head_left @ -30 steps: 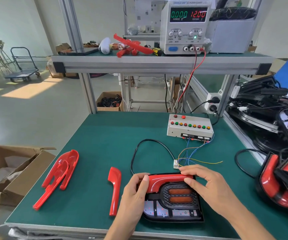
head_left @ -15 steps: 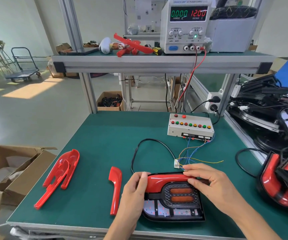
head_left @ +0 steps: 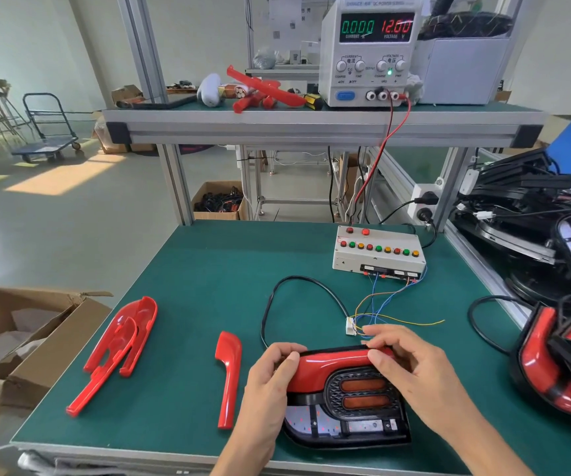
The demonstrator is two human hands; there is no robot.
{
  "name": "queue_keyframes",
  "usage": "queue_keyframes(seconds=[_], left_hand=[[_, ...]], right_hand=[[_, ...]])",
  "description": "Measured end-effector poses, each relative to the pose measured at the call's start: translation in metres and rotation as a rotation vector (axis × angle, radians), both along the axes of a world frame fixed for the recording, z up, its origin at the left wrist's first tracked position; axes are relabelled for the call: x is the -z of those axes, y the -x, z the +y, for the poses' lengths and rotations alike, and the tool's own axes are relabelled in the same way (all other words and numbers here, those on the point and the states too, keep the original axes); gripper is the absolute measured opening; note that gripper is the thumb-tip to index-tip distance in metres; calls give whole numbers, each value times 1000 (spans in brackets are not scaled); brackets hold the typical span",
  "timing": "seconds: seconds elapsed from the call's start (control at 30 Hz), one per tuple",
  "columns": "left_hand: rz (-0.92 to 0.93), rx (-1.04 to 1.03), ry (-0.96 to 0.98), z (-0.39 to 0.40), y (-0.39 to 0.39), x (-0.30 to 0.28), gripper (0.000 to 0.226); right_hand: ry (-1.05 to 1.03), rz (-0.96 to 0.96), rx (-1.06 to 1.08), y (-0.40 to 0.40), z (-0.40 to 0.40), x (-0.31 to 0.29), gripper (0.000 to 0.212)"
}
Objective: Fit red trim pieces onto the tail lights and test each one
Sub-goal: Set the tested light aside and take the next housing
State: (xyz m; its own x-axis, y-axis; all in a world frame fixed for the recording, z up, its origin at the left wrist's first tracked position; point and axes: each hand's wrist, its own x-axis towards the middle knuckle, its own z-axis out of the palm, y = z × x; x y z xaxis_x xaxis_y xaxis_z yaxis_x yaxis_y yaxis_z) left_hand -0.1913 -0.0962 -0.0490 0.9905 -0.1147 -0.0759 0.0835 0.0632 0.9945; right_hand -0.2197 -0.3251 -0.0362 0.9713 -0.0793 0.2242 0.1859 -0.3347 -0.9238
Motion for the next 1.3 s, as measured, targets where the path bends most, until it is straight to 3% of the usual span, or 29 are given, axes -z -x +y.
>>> queue_keyframes(seconds=[0.1, 0.23, 0.73, 1.13, 1.3], left_hand=[[-24, 2, 24, -5, 1, -1, 15], [-11, 9, 79, -5, 0, 0, 22], [-58, 58, 43, 1, 1, 7, 11], [-104, 127, -42, 4, 0, 9, 30], [-129, 147, 5, 4, 0, 13, 34]], right_hand=[[45, 18, -7, -4, 8, 3, 6], [16, 29, -14, -5, 7, 3, 13], [23, -11, 19, -9, 10, 9, 9], [-53, 15, 111, -5, 10, 11, 7], [-174, 31, 89, -2, 9, 10, 20]])
